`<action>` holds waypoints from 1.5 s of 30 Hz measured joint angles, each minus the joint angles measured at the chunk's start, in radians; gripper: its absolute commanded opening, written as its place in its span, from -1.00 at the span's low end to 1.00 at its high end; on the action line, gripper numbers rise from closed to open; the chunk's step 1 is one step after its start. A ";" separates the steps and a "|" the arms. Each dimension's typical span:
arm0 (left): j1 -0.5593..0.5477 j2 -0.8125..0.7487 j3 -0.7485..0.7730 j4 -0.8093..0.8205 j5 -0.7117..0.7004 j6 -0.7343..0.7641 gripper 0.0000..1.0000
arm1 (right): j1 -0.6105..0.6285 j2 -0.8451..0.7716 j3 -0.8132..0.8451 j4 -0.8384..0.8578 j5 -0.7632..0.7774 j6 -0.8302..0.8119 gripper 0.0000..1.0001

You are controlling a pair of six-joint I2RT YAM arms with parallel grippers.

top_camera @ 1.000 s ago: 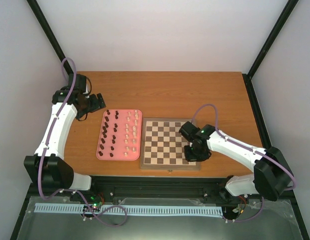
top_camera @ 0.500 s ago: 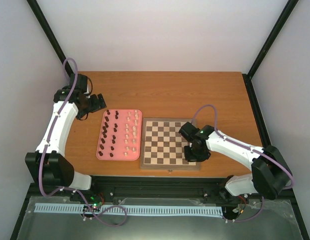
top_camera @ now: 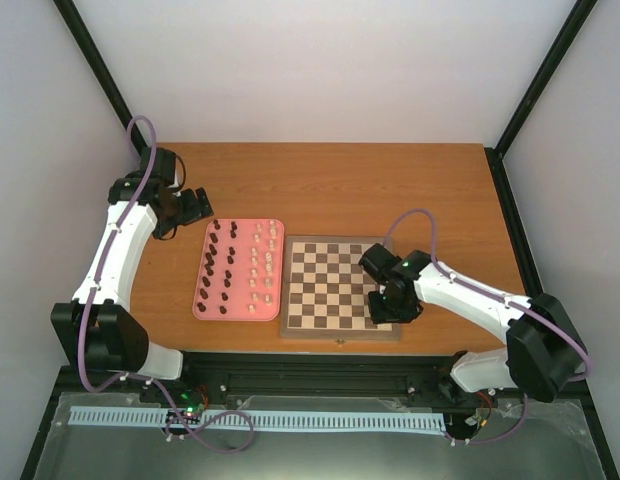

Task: Set up the chess pieces on the board
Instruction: Place the chess piece on the chessboard, then pick up the chess piece from the storage box.

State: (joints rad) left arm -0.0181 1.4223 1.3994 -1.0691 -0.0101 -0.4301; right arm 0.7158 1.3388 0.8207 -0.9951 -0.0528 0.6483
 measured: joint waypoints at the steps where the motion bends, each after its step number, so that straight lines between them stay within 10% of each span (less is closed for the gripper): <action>1: 0.000 0.000 0.000 0.000 0.000 0.000 0.99 | 0.000 -0.005 0.000 -0.002 -0.001 -0.002 0.05; 15: 0.000 -0.002 0.000 0.000 0.004 0.000 0.99 | -0.002 0.030 0.188 -0.034 0.025 -0.041 0.43; 45: 0.000 -0.069 0.014 0.000 0.030 0.000 0.99 | 0.329 0.742 0.959 -0.007 -0.077 -0.309 0.15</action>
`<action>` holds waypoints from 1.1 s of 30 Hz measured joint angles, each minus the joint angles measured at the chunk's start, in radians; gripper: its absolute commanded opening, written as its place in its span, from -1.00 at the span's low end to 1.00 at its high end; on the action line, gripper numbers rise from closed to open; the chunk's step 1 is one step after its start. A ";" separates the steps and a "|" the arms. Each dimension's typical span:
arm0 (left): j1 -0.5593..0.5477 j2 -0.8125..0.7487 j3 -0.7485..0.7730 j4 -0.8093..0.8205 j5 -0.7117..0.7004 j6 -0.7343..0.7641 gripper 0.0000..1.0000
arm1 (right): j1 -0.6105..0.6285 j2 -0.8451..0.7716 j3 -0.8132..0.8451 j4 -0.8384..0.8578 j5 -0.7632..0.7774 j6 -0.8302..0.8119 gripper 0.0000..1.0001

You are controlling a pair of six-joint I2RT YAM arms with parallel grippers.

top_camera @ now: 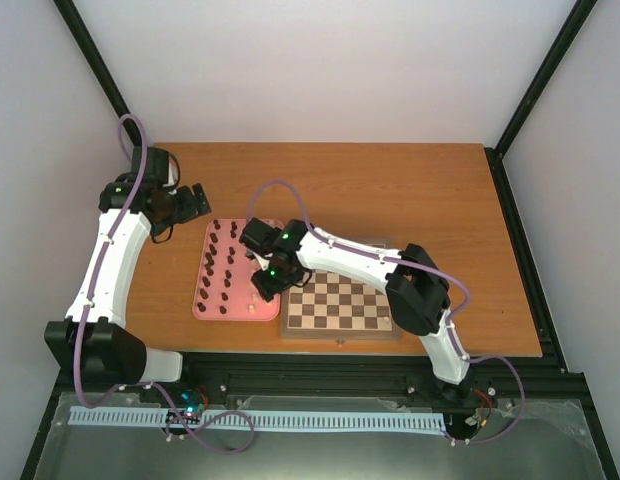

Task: Set up the chess pieces on the board
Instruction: Pick up the chess piece from the storage box.

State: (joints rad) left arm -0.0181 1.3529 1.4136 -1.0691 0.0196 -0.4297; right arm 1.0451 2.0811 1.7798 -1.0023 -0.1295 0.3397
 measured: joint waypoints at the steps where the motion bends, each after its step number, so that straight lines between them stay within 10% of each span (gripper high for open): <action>1: 0.000 0.000 -0.001 0.000 0.002 0.000 0.99 | 0.002 0.006 0.006 0.000 -0.005 -0.001 0.14; 33: 0.000 0.000 -0.020 0.019 0.018 0.000 0.99 | 0.011 0.161 0.098 -0.034 -0.065 -0.043 -0.26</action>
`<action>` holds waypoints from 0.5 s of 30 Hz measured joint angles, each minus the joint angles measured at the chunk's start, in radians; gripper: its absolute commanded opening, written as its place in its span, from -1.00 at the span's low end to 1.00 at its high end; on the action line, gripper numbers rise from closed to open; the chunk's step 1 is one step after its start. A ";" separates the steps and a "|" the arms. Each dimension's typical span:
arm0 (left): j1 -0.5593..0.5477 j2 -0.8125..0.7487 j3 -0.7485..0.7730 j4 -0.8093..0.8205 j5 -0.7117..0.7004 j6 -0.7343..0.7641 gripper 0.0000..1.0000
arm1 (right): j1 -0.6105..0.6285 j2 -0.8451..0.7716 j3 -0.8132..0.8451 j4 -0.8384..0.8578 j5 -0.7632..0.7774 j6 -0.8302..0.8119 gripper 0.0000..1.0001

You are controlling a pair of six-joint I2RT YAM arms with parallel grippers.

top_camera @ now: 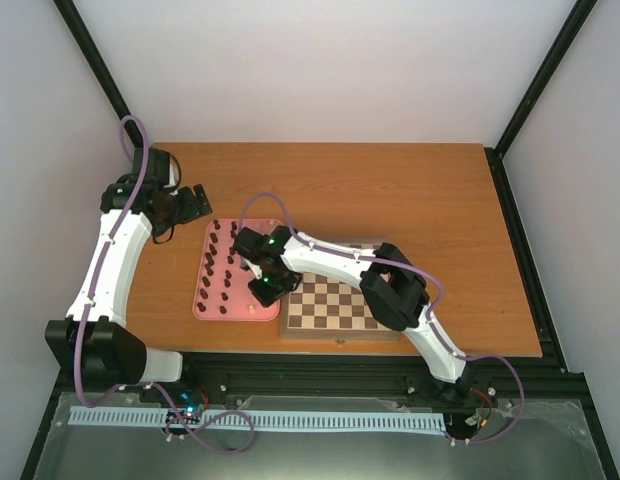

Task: Set up the chess pieces on the board
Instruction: Pick up the chess piece from the storage box.

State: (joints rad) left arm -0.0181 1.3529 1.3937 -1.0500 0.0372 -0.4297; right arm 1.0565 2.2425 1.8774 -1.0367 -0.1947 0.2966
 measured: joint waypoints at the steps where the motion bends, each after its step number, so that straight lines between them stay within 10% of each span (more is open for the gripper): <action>1: 0.000 0.000 0.000 0.000 0.000 0.000 0.99 | 0.000 0.003 0.000 0.000 0.000 -0.001 -0.27; 15: 0.000 0.000 0.000 0.001 -0.001 0.000 0.99 | 0.000 0.021 0.017 -0.006 0.000 -0.007 -0.57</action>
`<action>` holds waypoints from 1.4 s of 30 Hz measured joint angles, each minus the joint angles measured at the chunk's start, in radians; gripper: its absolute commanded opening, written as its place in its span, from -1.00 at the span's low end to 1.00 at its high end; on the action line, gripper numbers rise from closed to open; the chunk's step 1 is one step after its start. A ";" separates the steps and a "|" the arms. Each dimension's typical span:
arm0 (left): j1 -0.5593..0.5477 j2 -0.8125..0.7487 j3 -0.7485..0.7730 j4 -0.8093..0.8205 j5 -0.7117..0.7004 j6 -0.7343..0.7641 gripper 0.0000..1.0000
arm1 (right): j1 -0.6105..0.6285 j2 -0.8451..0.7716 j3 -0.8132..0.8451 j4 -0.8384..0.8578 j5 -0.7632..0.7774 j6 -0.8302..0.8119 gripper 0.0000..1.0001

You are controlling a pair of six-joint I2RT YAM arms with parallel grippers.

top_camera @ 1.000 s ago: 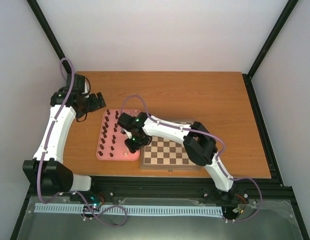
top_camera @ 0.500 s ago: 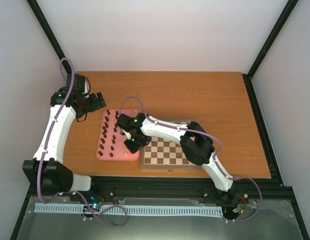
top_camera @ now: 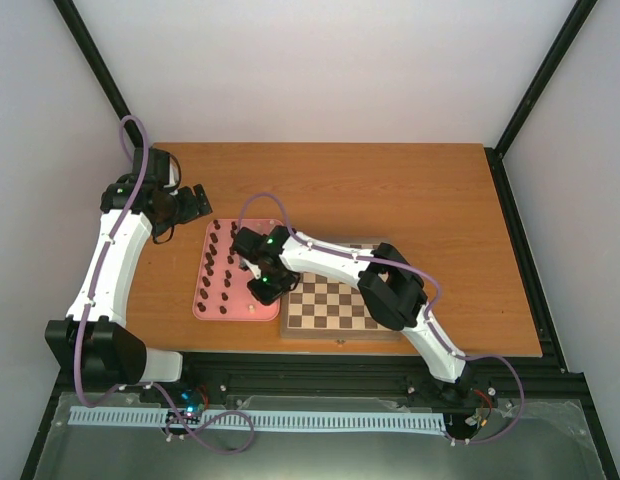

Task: Set up the chess pieces on the board
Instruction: Pick up the chess piece from the storage box, then place the chess piece on the chessboard.

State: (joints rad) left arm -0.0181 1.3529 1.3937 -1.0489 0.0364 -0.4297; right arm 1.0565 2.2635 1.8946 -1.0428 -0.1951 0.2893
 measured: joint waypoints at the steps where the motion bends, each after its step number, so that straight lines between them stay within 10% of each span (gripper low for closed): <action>1: 0.000 0.000 0.000 0.000 0.000 0.000 1.00 | 0.000 0.000 0.002 0.000 0.000 -0.001 -0.62; 32: 0.000 0.026 0.000 0.000 -0.007 0.000 1.00 | 0.000 -0.199 0.024 -0.108 0.068 -0.019 -0.93; 42: 0.000 0.027 0.000 0.000 -0.009 0.000 0.99 | 0.000 -0.555 -0.428 -0.143 0.243 0.137 -0.94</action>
State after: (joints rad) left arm -0.0181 1.3800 1.3937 -1.0489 0.0277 -0.4297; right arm 1.0561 1.7084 1.4662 -1.1862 0.0483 0.4263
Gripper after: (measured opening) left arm 0.997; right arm 0.080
